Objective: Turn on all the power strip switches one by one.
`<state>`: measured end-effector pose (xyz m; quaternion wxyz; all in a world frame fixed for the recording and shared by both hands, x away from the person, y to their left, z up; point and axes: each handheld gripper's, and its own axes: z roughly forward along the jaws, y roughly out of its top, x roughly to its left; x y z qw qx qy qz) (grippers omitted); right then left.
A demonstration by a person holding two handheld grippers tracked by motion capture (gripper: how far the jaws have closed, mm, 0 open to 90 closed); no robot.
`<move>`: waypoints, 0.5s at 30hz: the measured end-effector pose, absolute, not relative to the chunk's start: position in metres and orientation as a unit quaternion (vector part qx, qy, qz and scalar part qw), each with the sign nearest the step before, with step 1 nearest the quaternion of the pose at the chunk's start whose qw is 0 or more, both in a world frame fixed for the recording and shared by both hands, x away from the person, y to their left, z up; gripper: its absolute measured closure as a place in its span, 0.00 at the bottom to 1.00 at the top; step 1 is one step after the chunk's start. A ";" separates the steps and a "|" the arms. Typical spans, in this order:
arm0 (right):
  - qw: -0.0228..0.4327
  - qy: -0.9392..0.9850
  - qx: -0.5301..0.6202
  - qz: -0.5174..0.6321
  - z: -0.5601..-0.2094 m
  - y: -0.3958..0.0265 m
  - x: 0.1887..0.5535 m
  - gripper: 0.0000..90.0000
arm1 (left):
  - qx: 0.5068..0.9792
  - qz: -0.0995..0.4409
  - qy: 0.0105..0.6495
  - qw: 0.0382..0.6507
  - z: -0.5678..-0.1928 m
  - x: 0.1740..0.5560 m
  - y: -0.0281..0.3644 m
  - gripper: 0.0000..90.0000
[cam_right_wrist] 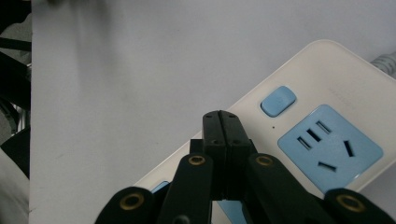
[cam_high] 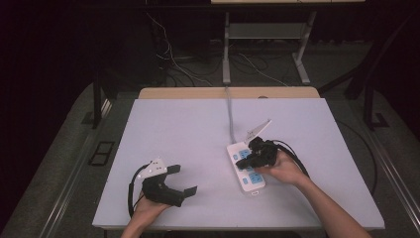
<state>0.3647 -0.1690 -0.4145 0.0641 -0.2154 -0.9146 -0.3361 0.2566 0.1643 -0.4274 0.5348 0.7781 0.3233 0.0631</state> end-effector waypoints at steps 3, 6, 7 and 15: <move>0.064 -0.914 -0.216 -0.338 -0.412 -0.169 0.366 1.00 | 0.778 0.063 0.323 0.535 -0.427 0.256 0.165 0.00; 0.065 -0.912 -0.219 -0.341 -0.409 -0.171 0.368 1.00 | 0.777 0.064 0.324 0.535 -0.427 0.257 0.165 0.00; 0.064 -0.911 -0.219 -0.342 -0.408 -0.171 0.369 1.00 | 0.778 0.063 0.323 0.536 -0.427 0.257 0.165 0.00; 0.059 -0.911 -0.222 -0.344 -0.400 -0.171 0.375 1.00 | 0.777 0.062 0.323 0.536 -0.427 0.257 0.165 0.00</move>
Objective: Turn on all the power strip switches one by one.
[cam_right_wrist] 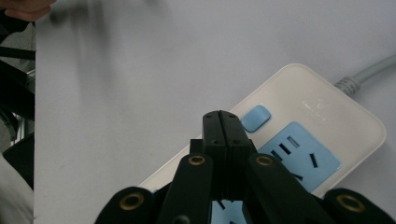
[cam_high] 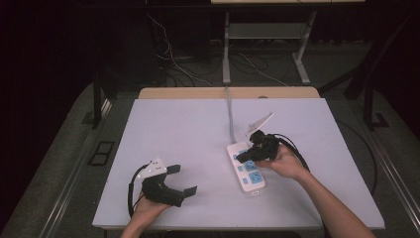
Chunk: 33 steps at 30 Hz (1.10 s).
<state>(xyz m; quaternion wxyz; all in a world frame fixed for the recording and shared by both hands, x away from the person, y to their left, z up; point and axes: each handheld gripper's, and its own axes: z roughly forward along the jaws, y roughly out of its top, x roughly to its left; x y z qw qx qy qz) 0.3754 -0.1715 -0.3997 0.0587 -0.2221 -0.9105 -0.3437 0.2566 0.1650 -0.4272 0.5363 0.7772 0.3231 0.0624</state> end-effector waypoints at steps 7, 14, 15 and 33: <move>0.052 -0.912 -0.218 -0.343 -0.394 -0.167 0.382 1.00 | 0.778 0.061 0.323 0.535 -0.428 0.257 0.165 0.00; 0.049 -0.915 -0.215 -0.338 -0.394 -0.161 0.387 1.00 | 0.777 0.062 0.324 0.536 -0.427 0.257 0.166 0.00; 0.051 -0.914 -0.217 -0.340 -0.394 -0.160 0.388 1.00 | 0.777 0.062 0.324 0.536 -0.427 0.257 0.166 0.00; 0.058 -0.911 -0.234 -0.336 -0.408 -0.159 0.402 1.00 | 0.777 0.063 0.324 0.536 -0.427 0.257 0.166 0.00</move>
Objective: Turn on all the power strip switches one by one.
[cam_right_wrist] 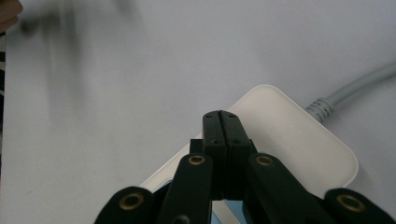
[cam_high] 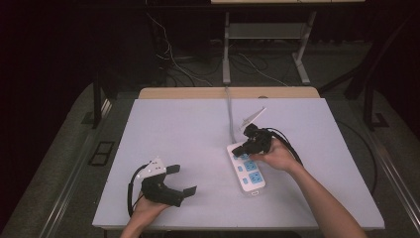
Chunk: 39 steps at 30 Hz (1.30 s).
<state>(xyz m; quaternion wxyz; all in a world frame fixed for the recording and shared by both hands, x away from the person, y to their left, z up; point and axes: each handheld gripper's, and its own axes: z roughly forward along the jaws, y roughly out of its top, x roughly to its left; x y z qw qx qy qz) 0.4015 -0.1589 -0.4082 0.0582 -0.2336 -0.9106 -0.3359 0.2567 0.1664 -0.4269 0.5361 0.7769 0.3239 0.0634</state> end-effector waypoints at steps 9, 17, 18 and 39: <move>0.063 -0.910 -0.237 -0.335 -0.412 -0.158 0.403 1.00 | 0.776 0.063 0.324 0.538 -0.427 0.257 0.167 0.00; 0.053 -0.913 -0.228 -0.333 -0.412 -0.157 0.401 1.00 | 0.777 0.062 0.322 0.537 -0.427 0.256 0.166 0.00; 0.052 -0.913 -0.228 -0.334 -0.413 -0.157 0.401 1.00 | 0.778 0.062 0.322 0.536 -0.427 0.256 0.166 0.00; 0.049 -0.910 -0.226 -0.345 -0.416 -0.159 0.399 1.00 | 0.777 0.063 0.323 0.537 -0.426 0.256 0.166 0.00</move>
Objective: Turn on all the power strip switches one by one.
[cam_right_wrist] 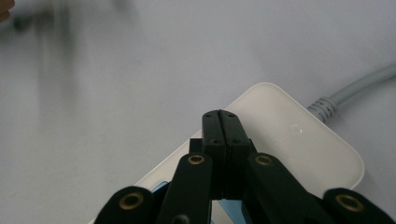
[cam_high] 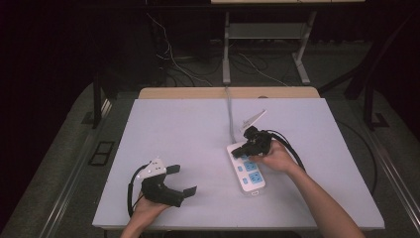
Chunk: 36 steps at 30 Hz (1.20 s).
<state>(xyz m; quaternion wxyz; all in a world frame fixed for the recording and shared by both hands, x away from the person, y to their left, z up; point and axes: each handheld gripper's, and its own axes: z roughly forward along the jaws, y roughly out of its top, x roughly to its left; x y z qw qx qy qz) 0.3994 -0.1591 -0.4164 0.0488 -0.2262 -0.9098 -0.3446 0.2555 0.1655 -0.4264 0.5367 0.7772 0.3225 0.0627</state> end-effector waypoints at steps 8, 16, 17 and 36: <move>0.041 -0.912 -0.224 -0.340 -0.417 -0.157 0.399 1.00 | 0.776 0.065 0.322 0.539 -0.425 0.254 0.166 0.00; 0.041 -0.909 -0.226 -0.348 -0.418 -0.159 0.398 1.00 | 0.776 0.063 0.324 0.537 -0.427 0.256 0.166 0.00; 0.041 -0.909 -0.227 -0.348 -0.418 -0.159 0.397 1.00 | 0.776 0.063 0.324 0.537 -0.427 0.256 0.166 0.00; 0.040 -0.903 -0.231 -0.359 -0.402 -0.165 0.390 1.00 | 0.779 0.061 0.322 0.535 -0.427 0.256 0.165 0.00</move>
